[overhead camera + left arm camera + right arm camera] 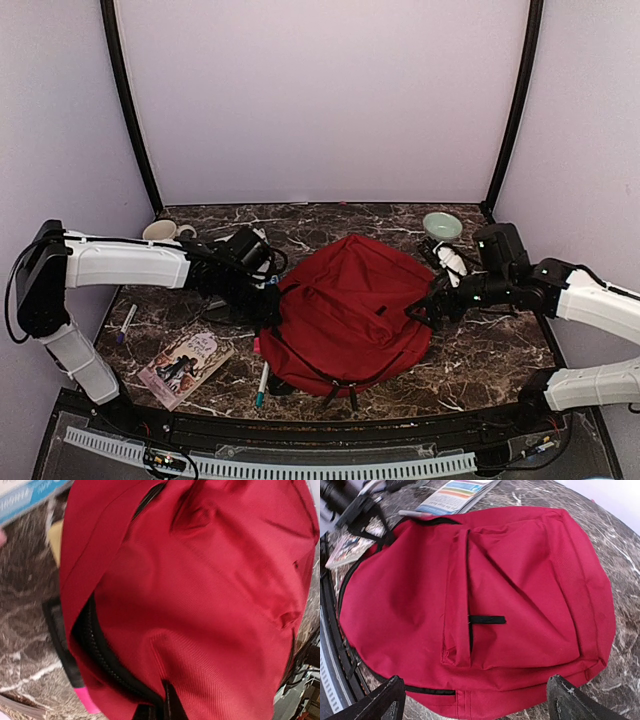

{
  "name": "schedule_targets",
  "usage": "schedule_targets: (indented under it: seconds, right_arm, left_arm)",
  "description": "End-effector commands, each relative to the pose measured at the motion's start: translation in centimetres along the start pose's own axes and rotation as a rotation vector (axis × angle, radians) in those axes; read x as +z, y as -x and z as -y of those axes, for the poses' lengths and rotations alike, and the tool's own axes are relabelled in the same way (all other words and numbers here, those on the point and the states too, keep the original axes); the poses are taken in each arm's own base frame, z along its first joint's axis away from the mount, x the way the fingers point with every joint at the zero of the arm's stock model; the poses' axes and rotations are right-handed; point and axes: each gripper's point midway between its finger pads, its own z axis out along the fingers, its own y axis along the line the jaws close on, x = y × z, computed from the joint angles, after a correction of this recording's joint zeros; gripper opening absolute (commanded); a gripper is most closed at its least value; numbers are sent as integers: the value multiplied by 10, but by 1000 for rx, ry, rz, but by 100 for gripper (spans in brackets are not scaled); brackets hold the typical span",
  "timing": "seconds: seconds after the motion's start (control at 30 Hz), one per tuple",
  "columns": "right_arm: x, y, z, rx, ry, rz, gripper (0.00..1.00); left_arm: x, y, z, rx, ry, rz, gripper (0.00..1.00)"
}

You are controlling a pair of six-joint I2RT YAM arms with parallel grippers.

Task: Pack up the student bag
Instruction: Move the student bag to the center of the board.

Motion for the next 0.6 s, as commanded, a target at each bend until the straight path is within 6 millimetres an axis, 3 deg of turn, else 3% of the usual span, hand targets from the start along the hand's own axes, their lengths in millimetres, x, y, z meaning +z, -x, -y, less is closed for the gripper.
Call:
schedule_targets:
  seconds: [0.0,0.27,0.47,0.53,0.57]
  right_arm:
    - [-4,9,-19,-158,69,23,99]
    - [5,-5,-43,-307,182,-37,99]
    - [19,-3,-51,-336,212,-55,99]
    - [23,-1,-51,-336,196,-48,99]
    - [25,1,-51,-333,192,-44,99]
  left_arm:
    - [-26,42,31,38,-30,119,0]
    - [-40,107,50,162,61,168,0]
    - [-32,147,50,152,24,168,0]
    - [-36,154,57,186,6,178,6]
    - [-42,156,62,203,-9,185,15]
